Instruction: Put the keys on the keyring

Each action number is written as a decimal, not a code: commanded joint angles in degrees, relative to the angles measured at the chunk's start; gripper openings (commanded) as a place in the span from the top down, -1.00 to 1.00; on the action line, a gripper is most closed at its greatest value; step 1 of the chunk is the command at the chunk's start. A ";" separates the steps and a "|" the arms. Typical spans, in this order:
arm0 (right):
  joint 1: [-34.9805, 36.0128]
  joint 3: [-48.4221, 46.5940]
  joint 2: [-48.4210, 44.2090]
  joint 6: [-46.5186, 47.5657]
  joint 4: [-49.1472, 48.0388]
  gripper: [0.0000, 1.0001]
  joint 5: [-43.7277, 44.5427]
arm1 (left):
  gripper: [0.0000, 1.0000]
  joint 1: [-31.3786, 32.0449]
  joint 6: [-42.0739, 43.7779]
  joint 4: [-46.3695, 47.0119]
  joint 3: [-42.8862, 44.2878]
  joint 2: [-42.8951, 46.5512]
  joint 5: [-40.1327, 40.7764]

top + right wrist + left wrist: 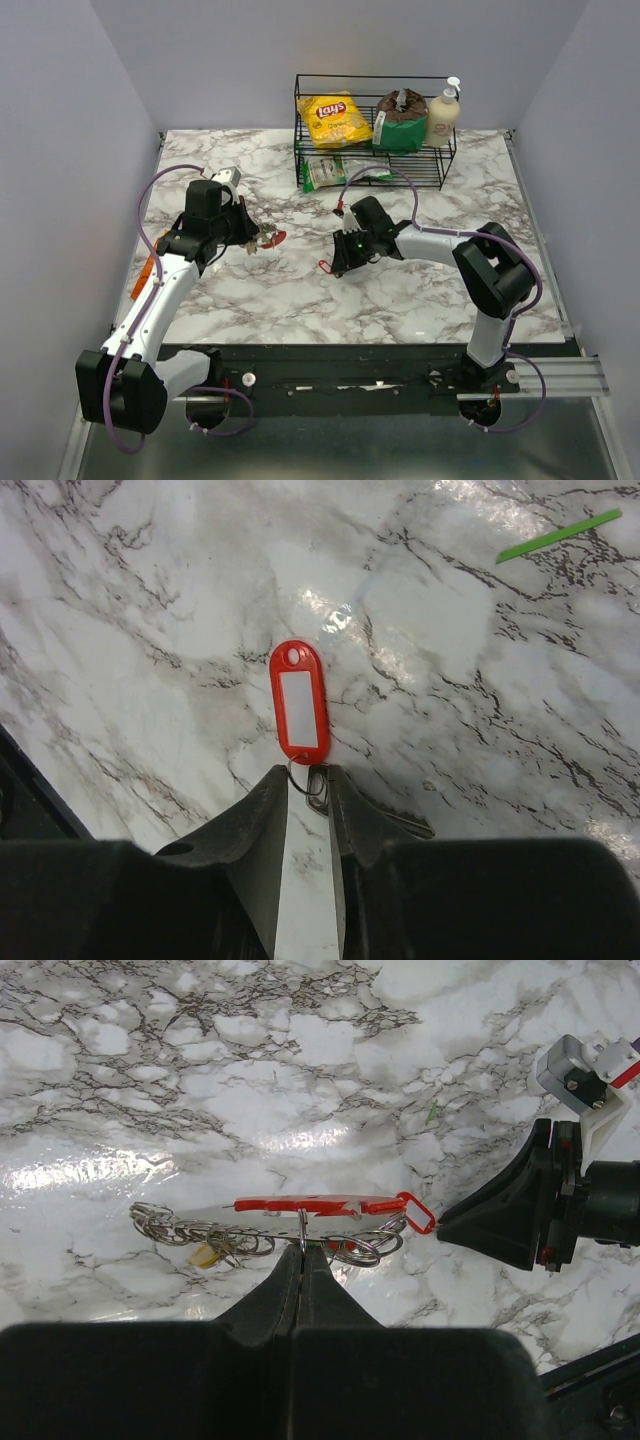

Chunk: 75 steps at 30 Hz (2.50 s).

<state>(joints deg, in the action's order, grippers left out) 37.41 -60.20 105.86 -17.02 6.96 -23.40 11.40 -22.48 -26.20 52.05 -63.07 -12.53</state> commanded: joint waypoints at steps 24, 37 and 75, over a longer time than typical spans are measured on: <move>-0.23 1.93 -0.92 2.60 -2.65 0.54 -2.97 | 1.00 0.55 0.42 1.32 1.21 -0.65 0.84; -0.23 2.37 -0.92 4.18 -1.95 0.46 -2.79 | 1.00 0.64 0.51 1.15 1.21 -0.56 1.11; -0.14 5.98 -14.00 7.08 -5.03 0.99 -7.00 | 1.00 6.00 6.38 0.27 1.91 1.72 -0.56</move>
<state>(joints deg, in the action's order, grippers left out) 37.41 -55.40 96.31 -11.70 4.25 -27.55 15.22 -19.81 -26.24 52.05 -63.81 -12.49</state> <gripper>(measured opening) 0.012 0.012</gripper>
